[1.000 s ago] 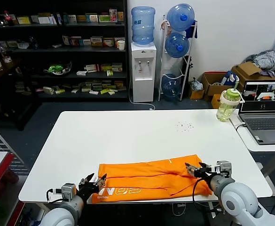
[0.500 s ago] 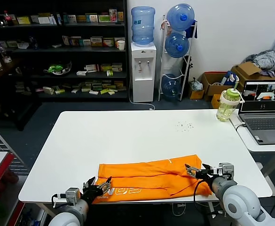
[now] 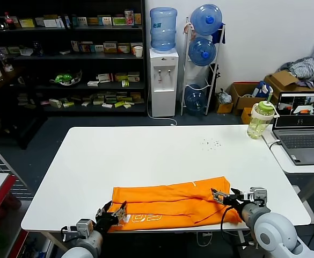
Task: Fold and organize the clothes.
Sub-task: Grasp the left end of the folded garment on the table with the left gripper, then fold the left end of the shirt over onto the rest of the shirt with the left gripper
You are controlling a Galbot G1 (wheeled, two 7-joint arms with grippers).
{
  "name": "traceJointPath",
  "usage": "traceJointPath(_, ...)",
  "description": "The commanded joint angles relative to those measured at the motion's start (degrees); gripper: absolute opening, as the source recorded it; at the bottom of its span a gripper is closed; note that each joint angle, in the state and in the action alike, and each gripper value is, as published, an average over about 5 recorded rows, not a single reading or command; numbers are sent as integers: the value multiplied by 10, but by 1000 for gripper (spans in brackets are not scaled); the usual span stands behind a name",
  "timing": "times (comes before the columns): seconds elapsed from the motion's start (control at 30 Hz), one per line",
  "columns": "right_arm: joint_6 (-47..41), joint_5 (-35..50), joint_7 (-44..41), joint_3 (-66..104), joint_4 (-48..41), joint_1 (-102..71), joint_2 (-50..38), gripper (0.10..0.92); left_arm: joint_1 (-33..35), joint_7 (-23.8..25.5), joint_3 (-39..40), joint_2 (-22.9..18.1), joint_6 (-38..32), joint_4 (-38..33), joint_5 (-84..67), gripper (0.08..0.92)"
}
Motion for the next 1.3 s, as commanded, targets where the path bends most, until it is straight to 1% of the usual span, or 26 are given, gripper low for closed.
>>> traceJointPath(0.03, 0, 0, 0, 0, -1, 0, 1, 823, 4, 6, 2, -9, -21, 20, 17, 618)
traceJointPath(0.33, 0, 4, 0, -3, -5, 6, 1, 823, 4, 8, 6, -12, -22, 24, 18, 385)
traceJointPath(0.67, 1, 5, 0, -13, -9, 16, 4, 823, -1, 5, 7, -13, -22, 30, 18, 267)
traceJointPath(0.9, 4, 5, 0, -18, -9, 21, 6, 823, 1, 1, 0, -5, -20, 24, 20, 135)
traceJointPath(1.0, 5, 4, 0, -20, -9, 25, 8, 823, 0, -3, -7, 7, -19, 14, 18, 120)
traceJointPath(1.1, 6, 3, -1, -21, -10, 31, 10, 823, -4, -9, -18, 28, -14, 1, 12, 120)
traceJointPath(1.2, 8, 1, -4, -23, -10, 37, 14, 823, -9, -16, -36, 61, -5, -12, -3, 120)
traceJointPath(1.3, 10, -2, -7, -26, -10, 42, 19, 823, -6, -20, -63, 103, 0, -22, -17, 120)
